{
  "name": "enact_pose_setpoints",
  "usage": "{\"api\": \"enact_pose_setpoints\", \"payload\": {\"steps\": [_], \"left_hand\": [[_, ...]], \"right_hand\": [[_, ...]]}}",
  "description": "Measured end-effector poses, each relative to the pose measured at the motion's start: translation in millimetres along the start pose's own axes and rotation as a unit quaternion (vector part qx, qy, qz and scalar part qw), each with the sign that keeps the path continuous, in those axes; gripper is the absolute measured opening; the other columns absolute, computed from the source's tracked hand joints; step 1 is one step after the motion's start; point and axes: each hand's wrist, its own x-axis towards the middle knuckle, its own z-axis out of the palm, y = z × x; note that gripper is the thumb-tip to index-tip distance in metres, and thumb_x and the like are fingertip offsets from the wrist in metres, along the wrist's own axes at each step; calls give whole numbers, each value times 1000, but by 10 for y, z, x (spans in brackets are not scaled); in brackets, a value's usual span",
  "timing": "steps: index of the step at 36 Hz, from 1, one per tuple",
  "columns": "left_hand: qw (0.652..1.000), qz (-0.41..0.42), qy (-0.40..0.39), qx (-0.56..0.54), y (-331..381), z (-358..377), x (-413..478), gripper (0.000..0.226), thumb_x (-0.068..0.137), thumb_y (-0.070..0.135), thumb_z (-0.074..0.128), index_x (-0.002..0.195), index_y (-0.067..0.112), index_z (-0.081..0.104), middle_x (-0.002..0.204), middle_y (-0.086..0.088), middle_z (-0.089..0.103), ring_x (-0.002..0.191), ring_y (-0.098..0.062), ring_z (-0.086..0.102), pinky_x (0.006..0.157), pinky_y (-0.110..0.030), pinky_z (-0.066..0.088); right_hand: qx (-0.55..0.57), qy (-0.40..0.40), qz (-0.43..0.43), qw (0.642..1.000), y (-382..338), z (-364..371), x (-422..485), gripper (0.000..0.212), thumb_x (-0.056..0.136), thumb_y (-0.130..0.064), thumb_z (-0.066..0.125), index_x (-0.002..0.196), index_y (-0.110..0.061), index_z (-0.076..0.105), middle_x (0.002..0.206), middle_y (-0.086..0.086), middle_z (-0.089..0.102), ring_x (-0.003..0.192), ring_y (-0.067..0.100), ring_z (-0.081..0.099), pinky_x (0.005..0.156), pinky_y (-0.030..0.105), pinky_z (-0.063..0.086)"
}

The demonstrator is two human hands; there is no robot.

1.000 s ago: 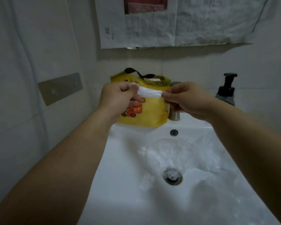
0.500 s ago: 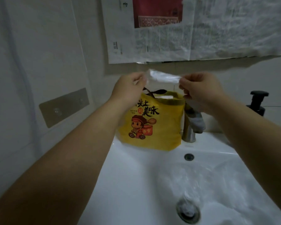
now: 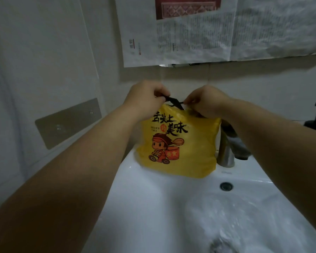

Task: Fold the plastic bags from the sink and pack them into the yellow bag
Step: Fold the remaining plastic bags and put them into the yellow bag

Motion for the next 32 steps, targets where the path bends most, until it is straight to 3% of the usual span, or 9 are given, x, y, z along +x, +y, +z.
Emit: {"api": "enact_pose_setpoints", "payload": {"steps": [4,8,10,13,16,21,26,32], "left_hand": [[998,8,21,-64,-60,41,22,18,94,11,60,92,28,64,85,14,59,88,-12,59,90,-35,52],[995,8,28,-95,-98,66,47,23,92,9,62,85,30,64,84,15,60,89,-11,60,91,-35,52],[994,-1,28,-108,-120,81,60,23,92,8,62,85,30,64,84,14,61,87,-10,60,89,-35,53],[993,-9,40,-115,-130,88,72,17,93,10,61,91,27,66,87,14,61,84,-8,59,83,-30,53],[992,-9,49,-115,-126,91,34,17,93,13,61,104,23,69,97,11,62,83,-7,58,83,-27,50],[992,-2,42,-122,-52,-6,-141,22,94,17,62,114,24,67,111,11,61,82,-1,58,82,-24,48],[987,-2,46,-155,80,-151,-373,16,95,22,59,109,22,69,91,17,62,87,-4,59,88,-27,50],[979,-12,32,-199,195,-31,-804,16,95,25,60,83,23,71,68,15,61,67,0,56,71,-22,47]], "right_hand": [[-34,-76,-4,997,-99,24,43,35,96,-6,46,124,-20,63,122,6,59,95,16,48,84,29,40],[-113,-160,17,981,-189,72,76,40,97,-8,40,130,-22,56,107,2,55,97,21,49,84,32,40],[-115,-165,22,979,-206,64,85,38,98,-14,40,131,-22,56,108,3,56,98,21,50,84,32,40],[-21,-90,25,995,-158,7,73,33,98,-23,44,127,-20,59,116,4,59,100,19,52,89,32,41],[30,42,12,999,-85,-59,9,31,97,-30,47,123,-23,62,124,1,61,112,21,54,100,43,42],[52,125,7,991,-126,-172,-292,34,97,-22,47,127,-14,60,127,6,61,112,22,56,93,35,46],[71,171,-5,983,-266,-226,-625,33,96,-19,48,125,-12,62,120,9,63,105,22,59,80,27,44],[85,185,-5,979,-314,-122,-1089,28,94,-20,51,115,-14,68,90,-2,63,71,9,54,59,14,39]]}}
